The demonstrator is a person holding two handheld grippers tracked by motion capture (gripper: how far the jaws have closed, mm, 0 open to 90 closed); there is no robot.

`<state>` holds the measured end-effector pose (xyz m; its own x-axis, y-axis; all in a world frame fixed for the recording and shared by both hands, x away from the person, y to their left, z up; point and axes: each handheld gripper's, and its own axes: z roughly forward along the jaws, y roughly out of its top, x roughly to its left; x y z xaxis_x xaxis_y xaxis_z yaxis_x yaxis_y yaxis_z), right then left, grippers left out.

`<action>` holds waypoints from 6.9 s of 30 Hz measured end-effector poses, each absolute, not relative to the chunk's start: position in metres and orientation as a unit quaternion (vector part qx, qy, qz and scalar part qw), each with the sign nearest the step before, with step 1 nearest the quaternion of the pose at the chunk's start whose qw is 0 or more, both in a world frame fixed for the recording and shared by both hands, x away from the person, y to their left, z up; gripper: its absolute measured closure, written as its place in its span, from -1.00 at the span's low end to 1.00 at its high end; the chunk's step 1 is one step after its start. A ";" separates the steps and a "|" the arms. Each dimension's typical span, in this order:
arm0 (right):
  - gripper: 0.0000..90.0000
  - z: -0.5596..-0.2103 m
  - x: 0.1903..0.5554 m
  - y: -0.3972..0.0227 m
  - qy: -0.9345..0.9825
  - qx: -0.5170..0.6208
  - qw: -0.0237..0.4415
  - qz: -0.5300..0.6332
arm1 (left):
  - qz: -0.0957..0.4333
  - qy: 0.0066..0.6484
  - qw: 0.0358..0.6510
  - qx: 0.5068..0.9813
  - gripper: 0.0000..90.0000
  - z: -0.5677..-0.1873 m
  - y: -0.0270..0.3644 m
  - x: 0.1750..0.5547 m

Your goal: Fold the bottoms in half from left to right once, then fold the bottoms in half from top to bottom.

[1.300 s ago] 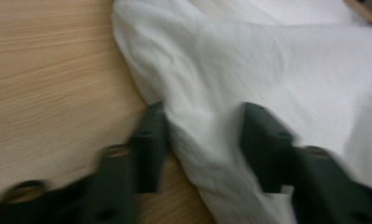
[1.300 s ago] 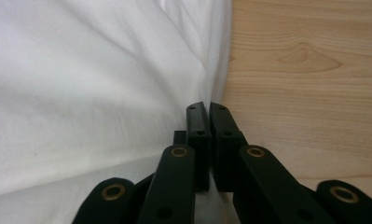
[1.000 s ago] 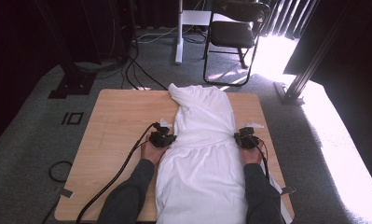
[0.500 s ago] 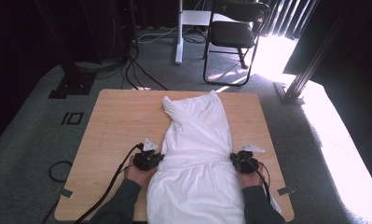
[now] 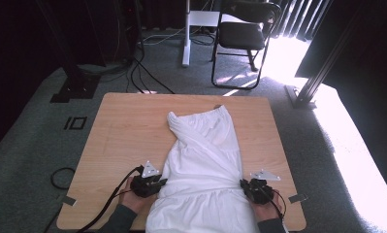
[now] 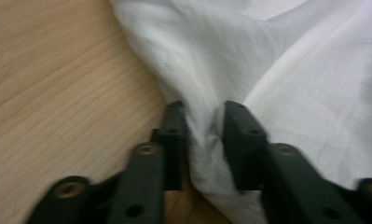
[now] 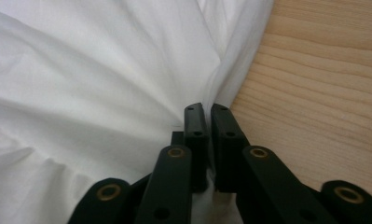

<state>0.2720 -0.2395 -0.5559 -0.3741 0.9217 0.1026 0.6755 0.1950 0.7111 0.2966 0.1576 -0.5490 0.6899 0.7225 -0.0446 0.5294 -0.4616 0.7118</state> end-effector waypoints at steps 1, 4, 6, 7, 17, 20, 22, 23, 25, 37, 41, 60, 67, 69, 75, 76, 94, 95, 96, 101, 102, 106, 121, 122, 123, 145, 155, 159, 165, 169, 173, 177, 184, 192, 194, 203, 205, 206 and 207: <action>0.79 -0.555 0.274 -0.240 0.752 0.532 0.175 0.347 | 0.132 0.373 0.367 0.842 0.42 -0.548 0.158 0.298; 0.50 -0.552 0.280 -0.242 0.746 0.531 0.175 0.362 | 0.136 0.382 0.396 0.824 0.26 -0.541 0.163 0.302; 0.34 -0.543 0.285 -0.243 0.739 0.526 0.184 0.378 | 0.148 0.386 0.411 0.812 0.18 -0.534 0.167 0.306; 0.30 -0.537 0.289 -0.242 0.739 0.522 0.186 0.383 | 0.152 0.389 0.418 0.807 0.15 -0.531 0.169 0.310; 0.52 -0.495 0.371 -0.187 0.783 0.429 0.179 0.412 | 0.151 0.383 0.418 0.810 0.17 -0.533 0.149 0.342; 0.60 -0.496 0.398 -0.165 0.796 0.414 0.167 0.409 | 0.146 0.384 0.416 0.811 0.20 -0.538 0.145 0.345; 0.59 -0.499 0.412 -0.154 0.799 0.411 0.162 0.407 | 0.143 0.385 0.418 0.810 0.20 -0.540 0.144 0.347; 0.54 -0.501 0.420 -0.148 0.801 0.412 0.156 0.407 | 0.143 0.385 0.414 0.813 0.20 -0.541 0.144 0.347; 0.48 -0.503 0.428 -0.142 0.798 0.416 0.150 0.409 | 0.144 0.384 0.412 0.814 0.20 -0.542 0.143 0.347; 0.45 -0.513 0.478 -0.093 0.824 0.404 0.137 0.373 | 0.141 0.383 0.410 0.815 0.19 -0.546 0.140 0.348; 1.00 -0.502 0.473 -0.091 0.823 0.387 0.118 0.398 | 0.142 0.379 0.412 0.816 0.18 -0.544 0.141 0.347; 1.00 -0.450 0.432 -0.222 0.732 0.450 0.196 0.472 | 0.133 0.361 0.407 0.828 0.14 -0.548 0.132 0.344; 0.99 -0.526 0.447 -0.247 0.730 0.527 0.150 0.409 | 0.126 0.359 0.394 0.837 0.14 -0.553 0.127 0.345; 0.98 -0.540 0.451 -0.247 0.732 0.537 0.140 0.396 | 0.124 0.357 0.390 0.840 0.14 -0.554 0.126 0.345; 0.65 -0.546 0.457 -0.242 0.741 0.537 0.140 0.378 | 0.133 0.350 0.409 0.832 0.13 -0.544 0.129 0.345; 0.56 -0.542 0.458 -0.242 0.738 0.536 0.141 0.384 | 0.133 0.352 0.416 0.828 0.13 -0.541 0.131 0.346; 0.66 -0.537 0.518 -0.208 0.736 0.551 0.109 0.378 | 0.126 0.361 0.405 0.831 0.12 -0.544 0.124 0.365; 0.83 -0.536 0.519 -0.206 0.746 0.548 0.113 0.361 | 0.125 0.360 0.403 0.832 0.12 -0.545 0.123 0.365; 0.95 -0.533 0.520 -0.205 0.753 0.544 0.121 0.350 | 0.123 0.358 0.400 0.834 0.12 -0.546 0.122 0.365; 0.98 -0.491 0.517 -0.206 0.754 0.499 0.227 0.362 | 0.120 0.352 0.399 0.838 0.12 -0.547 0.116 0.365; 0.98 -0.484 0.516 -0.206 0.748 0.495 0.244 0.368 | 0.120 0.352 0.399 0.838 0.12 -0.548 0.115 0.365; 0.97 -0.479 0.521 -0.206 0.729 0.516 0.284 0.348 | 0.115 0.346 0.391 0.845 0.13 -0.551 0.108 0.365; 0.01 -0.511 0.481 -0.234 0.697 0.572 0.212 0.378 | 0.148 0.350 0.400 0.834 0.11 -0.524 0.105 0.391; 0.01 -0.509 0.471 -0.235 0.695 0.568 0.210 0.388 | 0.148 0.348 0.397 0.836 0.11 -0.523 0.101 0.395; 0.04 -0.508 0.459 -0.238 0.691 0.566 0.210 0.399 | 0.150 0.343 0.391 0.841 0.11 -0.522 0.096 0.398; 1.00 -0.507 0.353 -0.262 0.746 0.516 0.219 0.361 | 0.157 0.333 0.354 0.860 0.10 -0.540 0.050 0.410; 0.07 -0.530 0.362 -0.264 0.739 0.550 0.215 0.325 | 0.157 0.340 0.355 0.856 0.06 -0.547 0.051 0.410; -0.13 -0.519 0.378 -0.255 0.722 0.530 0.207 0.393 | 0.164 0.337 0.353 0.857 0.07 -0.548 0.049 0.409; 0.39 -0.551 0.411 -0.243 0.731 0.563 0.183 0.340 | 0.156 0.340 0.355 0.857 0.20 -0.549 0.052 0.410; 0.74 -0.550 0.405 -0.237 0.742 0.554 0.198 0.322 | 0.155 0.345 0.360 0.853 0.23 -0.550 0.056 0.407; 0.85 -0.552 0.391 -0.235 0.740 0.551 0.200 0.329 | 0.152 0.347 0.359 0.853 0.25 -0.550 0.063 0.399; 0.85 -0.552 0.372 -0.228 0.745 0.545 0.193 0.334 | 0.147 0.346 0.356 0.855 0.25 -0.549 0.076 0.389; 0.84 -0.554 0.337 -0.215 0.754 0.528 0.186 0.343 | 0.148 0.354 0.351 0.854 0.26 -0.548 0.090 0.366; 0.83 -0.555 0.306 -0.211 0.756 0.524 0.159 0.358 | 0.147 0.356 0.354 0.852 0.25 -0.549 0.100 0.341; 0.83 -0.555 0.300 -0.211 0.755 0.525 0.152 0.362 | 0.145 0.355 0.358 0.851 0.25 -0.550 0.103 0.334; 0.80 -0.555 0.285 -0.208 0.763 0.515 0.155 0.359 | 0.141 0.346 0.364 0.853 0.26 -0.551 0.111 0.315; 0.70 -0.554 0.286 -0.208 0.764 0.515 0.145 0.361 | 0.141 0.347 0.364 0.853 0.26 -0.551 0.111 0.315; 0.65 -0.554 0.287 -0.209 0.765 0.514 0.139 0.364 | 0.141 0.347 0.364 0.853 0.26 -0.551 0.111 0.316; 0.47 -0.553 0.288 -0.210 0.765 0.513 0.132 0.366 | 0.139 0.347 0.364 0.853 0.25 -0.551 0.111 0.316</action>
<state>0.2876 -0.2099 -0.5530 -0.4382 0.8817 0.1748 0.6889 0.2045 0.6954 0.3161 0.1113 -0.5506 0.7202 0.6936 -0.0151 0.4913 -0.4945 0.7170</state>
